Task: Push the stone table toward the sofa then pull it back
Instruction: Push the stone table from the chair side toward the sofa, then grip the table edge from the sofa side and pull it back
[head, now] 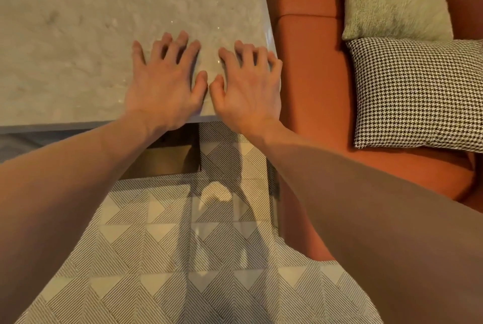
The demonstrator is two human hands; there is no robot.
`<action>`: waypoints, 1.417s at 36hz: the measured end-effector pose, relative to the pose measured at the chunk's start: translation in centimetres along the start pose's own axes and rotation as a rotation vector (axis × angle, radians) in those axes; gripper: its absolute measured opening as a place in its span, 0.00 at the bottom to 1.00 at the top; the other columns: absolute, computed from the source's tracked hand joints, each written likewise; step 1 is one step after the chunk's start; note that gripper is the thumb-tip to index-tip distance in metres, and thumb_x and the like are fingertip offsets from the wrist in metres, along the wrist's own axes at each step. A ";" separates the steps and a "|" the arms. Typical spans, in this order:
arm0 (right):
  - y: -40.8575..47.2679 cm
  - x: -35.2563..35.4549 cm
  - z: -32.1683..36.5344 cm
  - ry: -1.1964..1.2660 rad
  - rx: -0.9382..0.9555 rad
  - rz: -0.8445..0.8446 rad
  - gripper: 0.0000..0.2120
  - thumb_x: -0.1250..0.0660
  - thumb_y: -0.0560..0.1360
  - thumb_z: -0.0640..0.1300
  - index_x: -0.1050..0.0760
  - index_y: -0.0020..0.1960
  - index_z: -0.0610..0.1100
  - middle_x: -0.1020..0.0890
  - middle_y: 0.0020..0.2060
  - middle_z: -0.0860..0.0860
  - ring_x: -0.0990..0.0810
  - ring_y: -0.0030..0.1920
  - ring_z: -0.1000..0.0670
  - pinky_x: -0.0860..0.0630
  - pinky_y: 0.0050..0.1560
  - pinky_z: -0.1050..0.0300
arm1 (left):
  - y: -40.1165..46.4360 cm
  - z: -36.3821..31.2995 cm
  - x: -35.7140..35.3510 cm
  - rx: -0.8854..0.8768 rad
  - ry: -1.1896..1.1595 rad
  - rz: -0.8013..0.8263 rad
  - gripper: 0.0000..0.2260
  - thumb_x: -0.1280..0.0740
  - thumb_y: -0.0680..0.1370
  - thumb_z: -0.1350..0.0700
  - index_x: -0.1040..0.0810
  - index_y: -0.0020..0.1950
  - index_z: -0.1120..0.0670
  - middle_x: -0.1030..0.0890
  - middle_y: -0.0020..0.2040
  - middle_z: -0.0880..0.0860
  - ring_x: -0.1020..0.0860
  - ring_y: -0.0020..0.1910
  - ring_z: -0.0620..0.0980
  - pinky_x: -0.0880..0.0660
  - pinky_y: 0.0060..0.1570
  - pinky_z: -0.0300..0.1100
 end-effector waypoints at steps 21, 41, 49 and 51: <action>0.1 -0.2 0.1 0.025 -0.021 0.094 0.24 0.45 0.77 0.56 0.27 0.69 0.49 0.25 0.69 0.46 0.28 0.68 0.42 0.37 0.71 0.38 | -0.2 0.0 -0.2 0.009 -0.064 0.048 0.28 0.52 0.83 0.42 0.38 0.79 0.54 0.38 0.81 0.56 0.43 0.80 0.58 0.48 0.75 0.67; 16.6 5.5 2.1 0.384 -0.118 0.788 0.19 0.39 0.80 0.46 0.26 0.67 0.38 0.22 0.64 0.40 0.24 0.66 0.39 0.25 0.63 0.45 | 11.7 2.7 11.5 0.382 -0.637 0.429 0.18 0.41 0.84 0.49 0.25 0.68 0.57 0.18 0.62 0.61 0.21 0.62 0.61 0.26 0.60 0.48; 23.5 3.8 0.3 0.795 -0.326 0.798 0.17 0.35 0.80 0.50 0.23 0.64 0.42 0.18 0.61 0.44 0.20 0.61 0.42 0.25 0.63 0.51 | 13.0 9.4 15.5 0.952 -1.021 0.132 0.14 0.37 0.81 0.54 0.20 0.61 0.61 0.16 0.56 0.62 0.19 0.57 0.61 0.23 0.60 0.50; 24.5 3.5 0.6 0.888 -0.383 0.848 0.13 0.37 0.81 0.51 0.22 0.59 0.45 0.18 0.58 0.44 0.19 0.58 0.42 0.24 0.64 0.41 | 12.5 10.2 16.0 1.070 -1.120 0.070 0.14 0.37 0.81 0.55 0.20 0.61 0.62 0.17 0.58 0.63 0.20 0.59 0.62 0.24 0.62 0.54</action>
Point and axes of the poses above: each hand's wrist, its own y-axis towards the middle knuckle, its own x-axis out of the back of the hand, z = x × y, the point moved 9 cm from there along y, towards the middle knuckle
